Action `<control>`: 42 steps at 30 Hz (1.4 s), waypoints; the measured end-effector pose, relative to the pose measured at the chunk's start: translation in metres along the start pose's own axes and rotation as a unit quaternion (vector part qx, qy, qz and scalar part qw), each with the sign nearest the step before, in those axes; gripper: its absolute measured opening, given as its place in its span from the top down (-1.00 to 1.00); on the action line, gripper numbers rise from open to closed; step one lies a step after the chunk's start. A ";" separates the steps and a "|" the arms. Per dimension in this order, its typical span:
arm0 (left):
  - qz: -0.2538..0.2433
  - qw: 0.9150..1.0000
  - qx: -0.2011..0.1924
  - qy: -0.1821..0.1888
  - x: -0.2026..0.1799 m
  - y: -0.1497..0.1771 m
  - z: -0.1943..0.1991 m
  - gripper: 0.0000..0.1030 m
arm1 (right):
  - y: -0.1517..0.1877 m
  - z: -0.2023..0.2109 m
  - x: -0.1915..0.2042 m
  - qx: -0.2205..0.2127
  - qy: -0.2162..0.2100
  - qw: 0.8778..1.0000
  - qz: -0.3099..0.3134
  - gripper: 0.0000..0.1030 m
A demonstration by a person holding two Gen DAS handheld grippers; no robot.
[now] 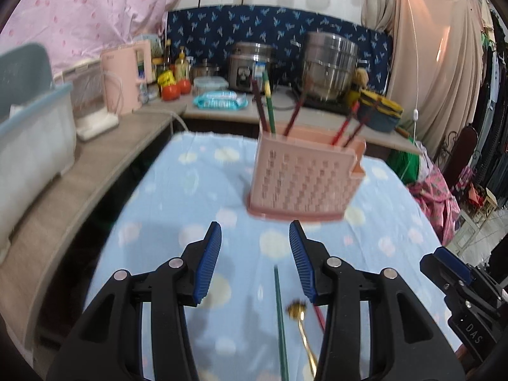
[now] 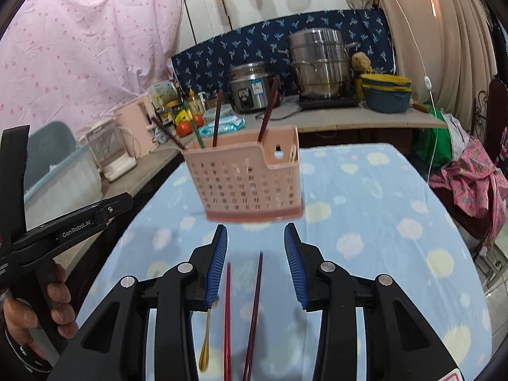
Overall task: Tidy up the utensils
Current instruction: 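Move both tools back down to the remaining chopsticks, then close the left tool on the green chopstick while the right tool grasps the dark red chopstick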
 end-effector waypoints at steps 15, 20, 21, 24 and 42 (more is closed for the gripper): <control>0.003 0.995 0.104 0.001 0.002 0.123 -0.001 0.17 | 0.113 0.012 -0.013 0.083 0.025 0.995 -0.049 0.28; 0.002 0.991 0.132 0.015 -0.004 0.152 0.002 0.17 | 0.140 0.009 -0.005 0.108 0.019 0.993 -0.051 0.31; 0.002 0.991 0.135 0.018 -0.005 0.156 0.002 0.17 | 0.144 0.009 -0.003 0.111 0.018 0.992 -0.048 0.33; -0.004 0.990 0.142 0.026 -0.010 0.168 0.006 0.17 | 0.153 0.008 0.003 0.118 0.022 0.992 -0.033 0.44; -0.038 0.991 0.127 0.028 -0.023 0.192 0.027 0.04 | 0.174 0.007 0.010 0.133 0.028 0.991 -0.016 0.85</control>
Point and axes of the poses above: each gripper's, at about its wrist camera, not at the fingertips, and z roughly against the way its jaws point, x to its left, y to its underside, the point moved 8 cm from there along -z, roughly the way its jaws point, and after that the axes turned 4 degrees about -y, right-handed, at the moved point
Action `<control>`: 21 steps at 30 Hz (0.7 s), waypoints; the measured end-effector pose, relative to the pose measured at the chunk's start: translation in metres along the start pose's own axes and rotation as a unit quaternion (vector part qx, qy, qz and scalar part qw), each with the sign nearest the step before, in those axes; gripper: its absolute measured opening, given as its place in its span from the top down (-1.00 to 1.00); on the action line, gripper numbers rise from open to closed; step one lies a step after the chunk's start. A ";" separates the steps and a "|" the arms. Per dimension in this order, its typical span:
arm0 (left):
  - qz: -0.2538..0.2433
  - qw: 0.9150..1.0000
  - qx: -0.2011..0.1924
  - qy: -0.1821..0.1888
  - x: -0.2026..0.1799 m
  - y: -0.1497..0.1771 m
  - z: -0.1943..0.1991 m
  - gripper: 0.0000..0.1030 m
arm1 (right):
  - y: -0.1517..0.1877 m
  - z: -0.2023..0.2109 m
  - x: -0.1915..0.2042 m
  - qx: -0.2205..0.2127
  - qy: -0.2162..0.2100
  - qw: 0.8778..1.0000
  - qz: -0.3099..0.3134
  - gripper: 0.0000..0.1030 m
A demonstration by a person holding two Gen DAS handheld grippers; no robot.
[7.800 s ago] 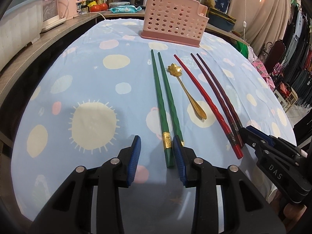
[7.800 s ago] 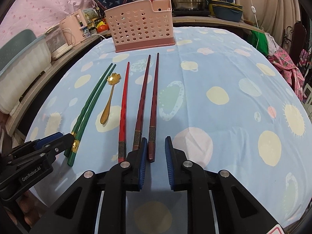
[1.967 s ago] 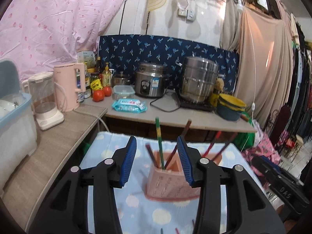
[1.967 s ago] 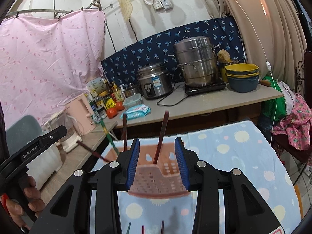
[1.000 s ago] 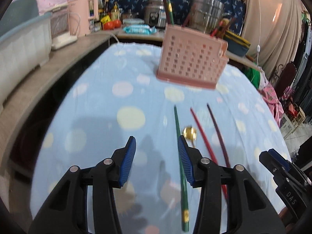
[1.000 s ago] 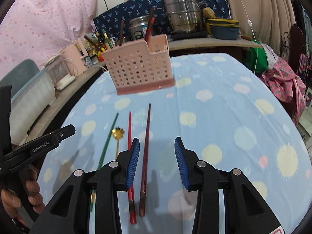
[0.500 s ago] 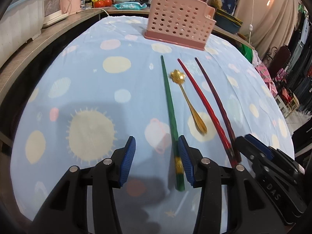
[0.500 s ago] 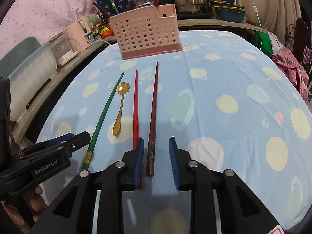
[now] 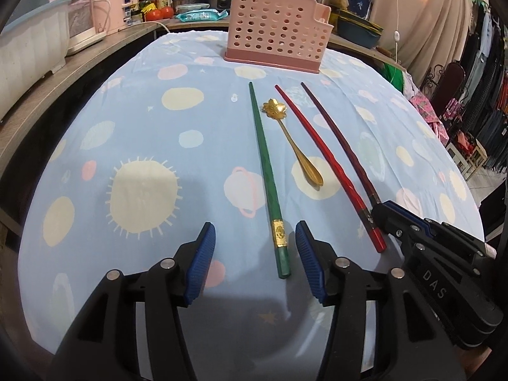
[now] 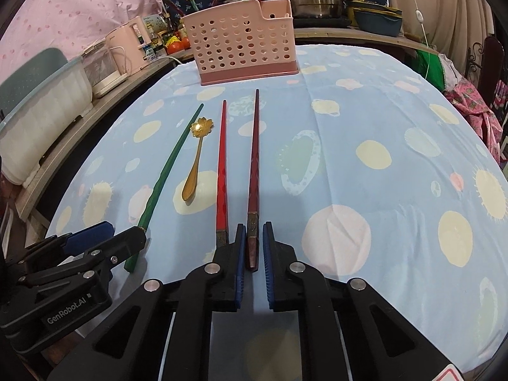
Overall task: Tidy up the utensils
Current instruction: 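Close the left tool on the green chopstick while the right tool grasps the dark red chopstick, then lift both chopsticks and carry them above the pink basket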
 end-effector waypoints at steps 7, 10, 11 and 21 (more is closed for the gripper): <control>-0.014 1.000 -0.006 -0.005 -0.003 0.002 0.000 0.27 | 0.002 0.001 -0.001 -0.001 0.000 1.000 0.001 0.86; -0.018 1.000 -0.008 -0.005 -0.003 0.002 -0.001 0.43 | 0.002 0.001 0.000 -0.001 0.000 1.000 0.001 0.86; -0.018 1.000 -0.009 -0.005 -0.003 0.003 0.000 0.53 | 0.002 0.002 -0.001 -0.001 0.000 1.000 0.001 0.86; -0.009 1.000 -0.005 0.008 0.001 0.002 0.000 0.86 | 0.003 0.002 -0.001 -0.001 -0.001 1.000 -0.001 0.86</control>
Point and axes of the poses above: each gripper's, at about its wrist camera, not at the fingertips, and z roughly against the way its jaws point, x to its left, y to its underside, the point moved 8 cm from there along -z, roughly the way its jaws point, and after that the axes turned 4 degrees about -y, right-handed, at the moved point
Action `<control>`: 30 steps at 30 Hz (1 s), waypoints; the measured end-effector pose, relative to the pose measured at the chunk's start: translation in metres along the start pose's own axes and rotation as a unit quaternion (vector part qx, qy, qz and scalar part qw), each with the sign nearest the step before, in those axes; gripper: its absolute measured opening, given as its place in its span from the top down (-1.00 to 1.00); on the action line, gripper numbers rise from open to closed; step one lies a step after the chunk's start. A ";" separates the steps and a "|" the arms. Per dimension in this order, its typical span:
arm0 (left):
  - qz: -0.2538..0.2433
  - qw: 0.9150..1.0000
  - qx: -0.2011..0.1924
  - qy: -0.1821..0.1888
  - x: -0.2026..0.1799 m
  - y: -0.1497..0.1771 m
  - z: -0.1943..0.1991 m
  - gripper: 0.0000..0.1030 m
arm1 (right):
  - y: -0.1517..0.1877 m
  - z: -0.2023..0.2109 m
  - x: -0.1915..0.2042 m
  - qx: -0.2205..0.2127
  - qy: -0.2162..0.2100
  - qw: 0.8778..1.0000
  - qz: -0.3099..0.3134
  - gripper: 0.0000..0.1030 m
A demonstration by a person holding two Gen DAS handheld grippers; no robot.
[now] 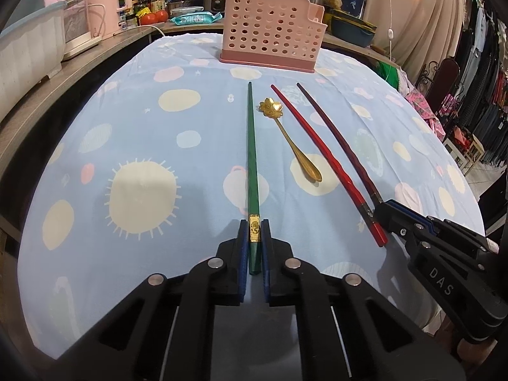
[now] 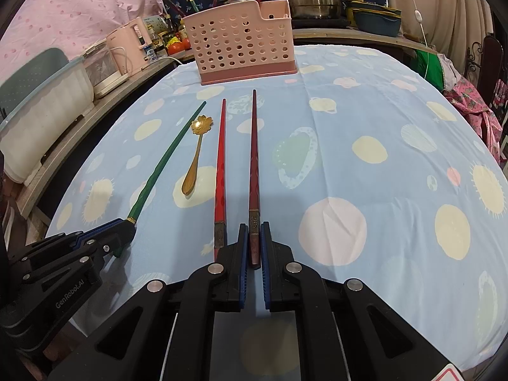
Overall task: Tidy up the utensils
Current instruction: 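Lift both chopsticks and carry them above the pink basket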
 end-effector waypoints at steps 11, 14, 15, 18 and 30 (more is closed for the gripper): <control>0.012 1.000 -0.012 0.008 0.003 -0.010 0.018 0.87 | -0.004 0.015 -0.002 -0.008 -0.004 1.000 -0.007 0.86; 0.018 1.000 -0.022 0.010 0.005 -0.017 0.028 0.87 | -0.010 0.024 -0.002 -0.020 -0.006 1.000 -0.009 0.86; 0.020 0.999 -0.027 0.011 0.007 -0.021 0.032 0.87 | -0.012 0.028 -0.003 -0.024 -0.007 1.000 -0.009 0.86; 0.025 0.999 -0.038 0.015 0.009 -0.030 0.042 0.87 | -0.020 0.038 -0.004 -0.038 -0.010 0.999 -0.012 0.86; 0.047 0.995 -0.088 0.016 0.025 -0.080 0.075 0.87 | -0.071 0.085 -0.014 -0.104 -0.019 0.994 -0.035 0.86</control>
Point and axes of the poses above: each gripper's, at about its wrist camera, not at the fingertips, and z roughly against the way its jaws point, x to its left, y to its underside, the point moved 8 cm from there along -z, roughly the way its jaws point, and after that the axes turned 4 degrees about -y, right-handed, at the moved point
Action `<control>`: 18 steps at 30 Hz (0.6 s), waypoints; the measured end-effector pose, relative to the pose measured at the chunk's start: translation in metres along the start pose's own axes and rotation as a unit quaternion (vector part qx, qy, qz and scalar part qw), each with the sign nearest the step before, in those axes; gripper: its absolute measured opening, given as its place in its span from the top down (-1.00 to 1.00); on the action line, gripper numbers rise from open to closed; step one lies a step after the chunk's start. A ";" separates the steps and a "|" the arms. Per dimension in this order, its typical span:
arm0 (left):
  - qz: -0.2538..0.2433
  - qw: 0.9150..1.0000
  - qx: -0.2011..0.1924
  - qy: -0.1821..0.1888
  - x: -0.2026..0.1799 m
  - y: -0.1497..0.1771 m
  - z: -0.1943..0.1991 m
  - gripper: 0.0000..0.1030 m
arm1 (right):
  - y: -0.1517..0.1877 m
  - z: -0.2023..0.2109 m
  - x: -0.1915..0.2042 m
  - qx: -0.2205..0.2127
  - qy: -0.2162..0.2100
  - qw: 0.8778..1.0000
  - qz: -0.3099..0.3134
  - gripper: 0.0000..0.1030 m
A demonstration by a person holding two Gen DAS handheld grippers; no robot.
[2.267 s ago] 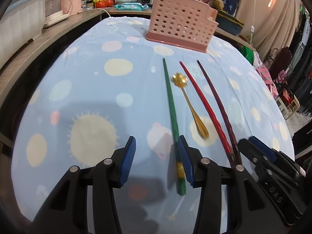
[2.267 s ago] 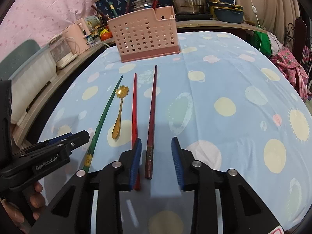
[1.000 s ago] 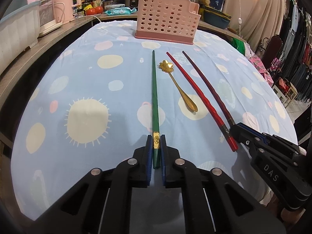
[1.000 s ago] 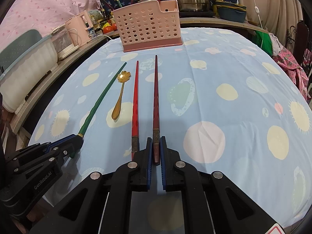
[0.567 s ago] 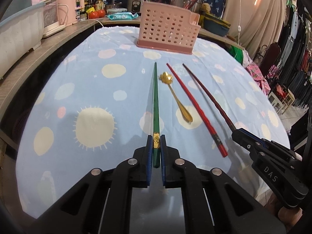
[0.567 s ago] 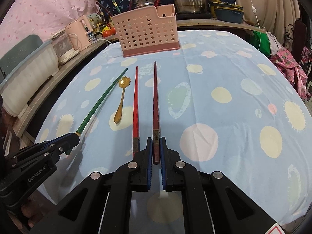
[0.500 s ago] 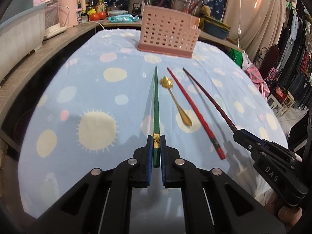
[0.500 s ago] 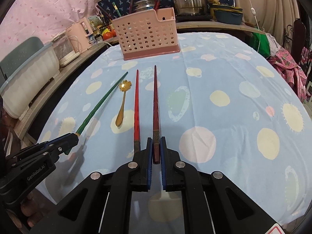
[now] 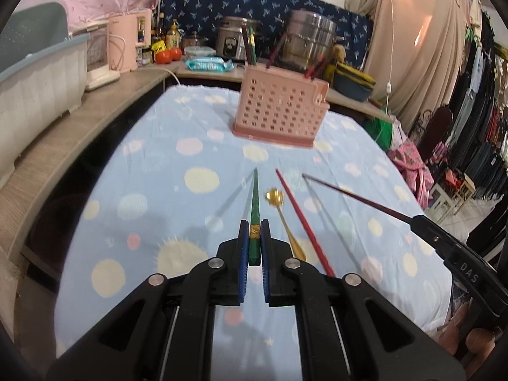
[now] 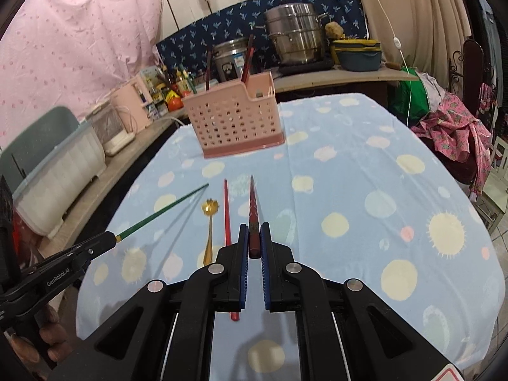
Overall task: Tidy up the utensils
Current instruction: 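Lift both chopsticks and carry them above the pink basket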
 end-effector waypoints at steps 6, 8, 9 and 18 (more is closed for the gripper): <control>0.011 1.000 -0.024 0.003 0.003 -0.030 0.005 0.87 | -0.033 0.012 0.000 -0.036 -0.006 0.999 -0.003 0.86; 0.013 0.999 -0.030 0.003 0.005 -0.040 0.006 0.87 | -0.044 0.014 0.000 -0.046 -0.010 0.999 -0.005 0.86; 0.015 0.999 -0.035 0.002 0.005 -0.046 0.007 0.87 | -0.050 0.016 0.000 -0.052 -0.013 0.999 -0.008 0.86; 0.020 0.997 -0.071 0.000 0.005 -0.090 0.008 0.87 | -0.093 0.017 0.000 -0.087 -0.020 0.996 -0.007 0.86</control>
Point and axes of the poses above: each gripper's, at about its wrist camera, not at the fingertips, and z roughly against the way its jaws point, x to its left, y to its underside, the point moved 8 cm from there along -z, roughly the way its jaws point, and after that the axes turned 4 degrees about -y, right-handed, at the moved point
